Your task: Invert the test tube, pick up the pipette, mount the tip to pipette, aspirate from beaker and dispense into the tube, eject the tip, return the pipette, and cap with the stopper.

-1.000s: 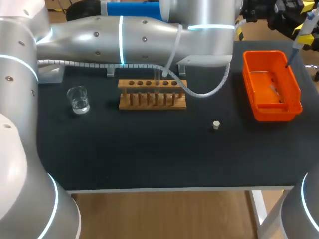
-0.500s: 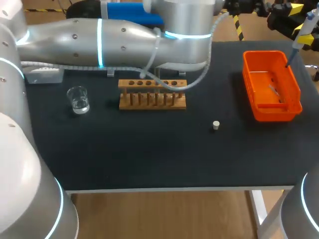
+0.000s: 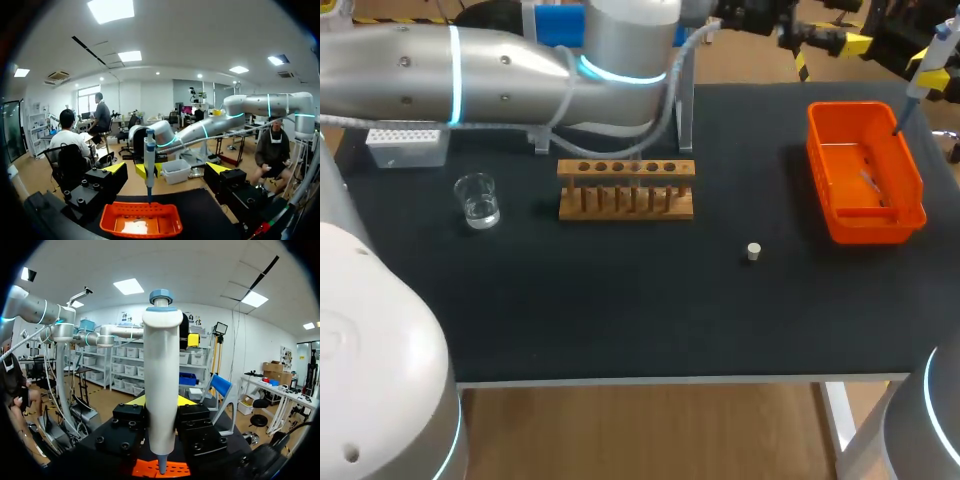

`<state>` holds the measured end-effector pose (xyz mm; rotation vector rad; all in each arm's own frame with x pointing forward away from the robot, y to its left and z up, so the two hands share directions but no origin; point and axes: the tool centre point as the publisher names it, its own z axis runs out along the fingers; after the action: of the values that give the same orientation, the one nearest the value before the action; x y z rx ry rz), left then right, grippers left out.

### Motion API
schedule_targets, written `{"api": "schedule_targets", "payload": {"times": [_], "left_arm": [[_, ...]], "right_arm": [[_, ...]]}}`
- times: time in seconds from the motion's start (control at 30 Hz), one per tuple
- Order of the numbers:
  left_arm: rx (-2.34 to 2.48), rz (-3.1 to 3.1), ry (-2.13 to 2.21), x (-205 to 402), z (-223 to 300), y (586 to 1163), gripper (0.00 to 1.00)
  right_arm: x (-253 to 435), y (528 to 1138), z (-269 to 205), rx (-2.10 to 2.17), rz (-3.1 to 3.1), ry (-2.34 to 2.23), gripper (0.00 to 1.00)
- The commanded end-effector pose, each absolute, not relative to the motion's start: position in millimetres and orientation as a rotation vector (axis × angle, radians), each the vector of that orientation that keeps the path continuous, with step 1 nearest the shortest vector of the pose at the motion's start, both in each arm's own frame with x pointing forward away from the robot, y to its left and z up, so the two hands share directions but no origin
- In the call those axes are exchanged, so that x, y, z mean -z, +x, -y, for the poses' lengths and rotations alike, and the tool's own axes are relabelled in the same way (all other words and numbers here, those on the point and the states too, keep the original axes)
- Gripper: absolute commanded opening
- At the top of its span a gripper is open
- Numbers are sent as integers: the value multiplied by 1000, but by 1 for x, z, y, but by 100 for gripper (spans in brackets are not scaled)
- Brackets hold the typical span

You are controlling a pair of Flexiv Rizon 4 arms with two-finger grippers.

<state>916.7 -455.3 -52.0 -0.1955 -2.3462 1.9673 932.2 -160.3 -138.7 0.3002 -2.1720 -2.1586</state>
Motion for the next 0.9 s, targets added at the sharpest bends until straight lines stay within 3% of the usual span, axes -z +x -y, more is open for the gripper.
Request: {"api": "schedule_targets", "payload": {"times": [0.03,0.9], "left_arm": [[-2005,2366,-164,55,416,901,100],[-2194,2344,126,126,294,859,100]], "right_arm": [[138,933,162,2154,2172,304,0],[138,933,162,2154,2172,304,0]]}}
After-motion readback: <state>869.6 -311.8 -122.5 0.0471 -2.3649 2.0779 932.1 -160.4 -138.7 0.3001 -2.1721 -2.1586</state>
